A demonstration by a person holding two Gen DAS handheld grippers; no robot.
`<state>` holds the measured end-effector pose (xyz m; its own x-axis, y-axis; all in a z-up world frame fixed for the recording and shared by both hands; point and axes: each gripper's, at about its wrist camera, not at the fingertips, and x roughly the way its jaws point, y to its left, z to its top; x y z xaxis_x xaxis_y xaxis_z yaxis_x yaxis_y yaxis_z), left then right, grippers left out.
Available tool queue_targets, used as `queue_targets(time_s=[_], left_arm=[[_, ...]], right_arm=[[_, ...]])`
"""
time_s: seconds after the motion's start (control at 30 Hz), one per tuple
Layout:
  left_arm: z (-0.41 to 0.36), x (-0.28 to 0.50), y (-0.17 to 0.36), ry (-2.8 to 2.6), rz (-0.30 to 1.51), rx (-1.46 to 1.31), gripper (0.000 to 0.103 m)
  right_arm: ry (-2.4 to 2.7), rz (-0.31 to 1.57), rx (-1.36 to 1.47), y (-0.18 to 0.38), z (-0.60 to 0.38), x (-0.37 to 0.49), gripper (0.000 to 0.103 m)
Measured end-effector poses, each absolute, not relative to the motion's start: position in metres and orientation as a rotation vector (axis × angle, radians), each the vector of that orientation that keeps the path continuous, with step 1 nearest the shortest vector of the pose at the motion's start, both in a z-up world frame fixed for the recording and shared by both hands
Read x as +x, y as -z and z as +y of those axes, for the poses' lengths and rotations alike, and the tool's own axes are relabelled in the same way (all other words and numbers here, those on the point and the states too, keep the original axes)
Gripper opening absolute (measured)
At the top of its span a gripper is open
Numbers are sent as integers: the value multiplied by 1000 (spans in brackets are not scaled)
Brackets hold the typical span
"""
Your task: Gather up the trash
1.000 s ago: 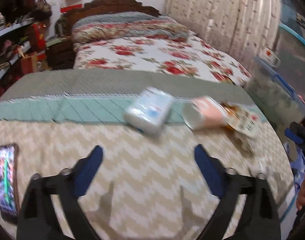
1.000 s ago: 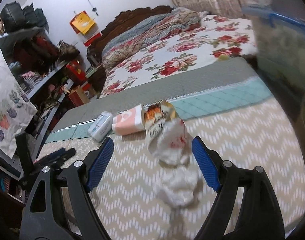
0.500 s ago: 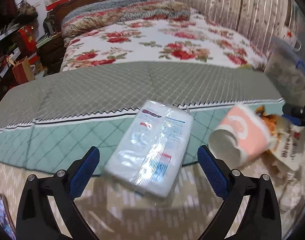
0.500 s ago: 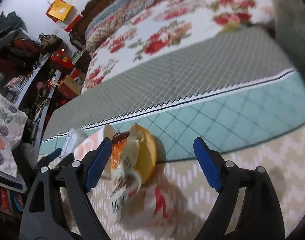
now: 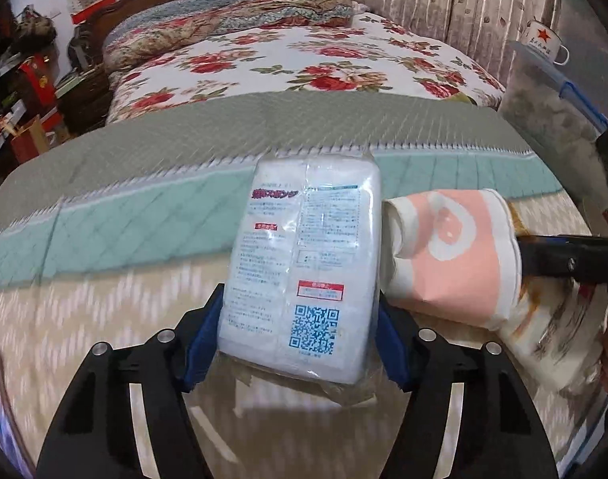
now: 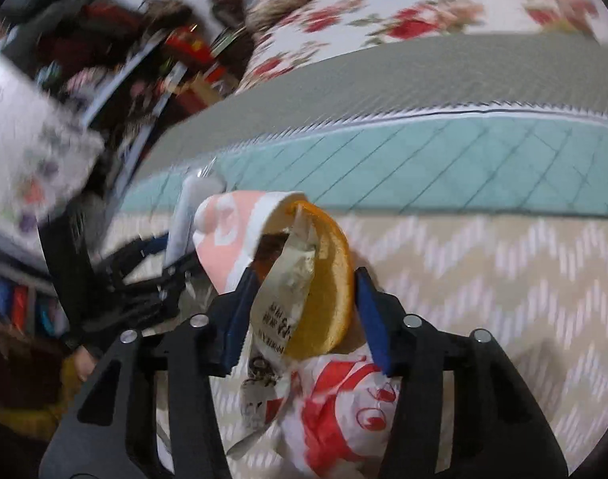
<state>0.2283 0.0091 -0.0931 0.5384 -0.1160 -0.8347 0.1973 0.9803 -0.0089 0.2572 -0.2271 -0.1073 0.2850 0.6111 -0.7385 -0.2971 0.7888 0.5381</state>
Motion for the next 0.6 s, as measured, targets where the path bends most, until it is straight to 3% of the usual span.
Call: queue_targets(time_s=[0.13, 0.23, 0.27, 0.37, 0.6], left_arm=[[31, 191, 90, 174, 990, 39, 71], [52, 172, 87, 83, 980, 47, 75], [56, 169, 86, 61, 975, 49, 75], [75, 159, 80, 0, 967, 14, 80], [87, 129, 59, 0, 922, -43, 80]], right_arm=[[-701, 1094, 219, 96, -206, 209, 54], [-720, 1011, 118, 84, -196, 170, 71], [-713, 970, 72, 79, -192, 157, 73], [-702, 902, -2, 71, -184, 128, 74], [-697, 831, 117, 56, -213, 87, 75]])
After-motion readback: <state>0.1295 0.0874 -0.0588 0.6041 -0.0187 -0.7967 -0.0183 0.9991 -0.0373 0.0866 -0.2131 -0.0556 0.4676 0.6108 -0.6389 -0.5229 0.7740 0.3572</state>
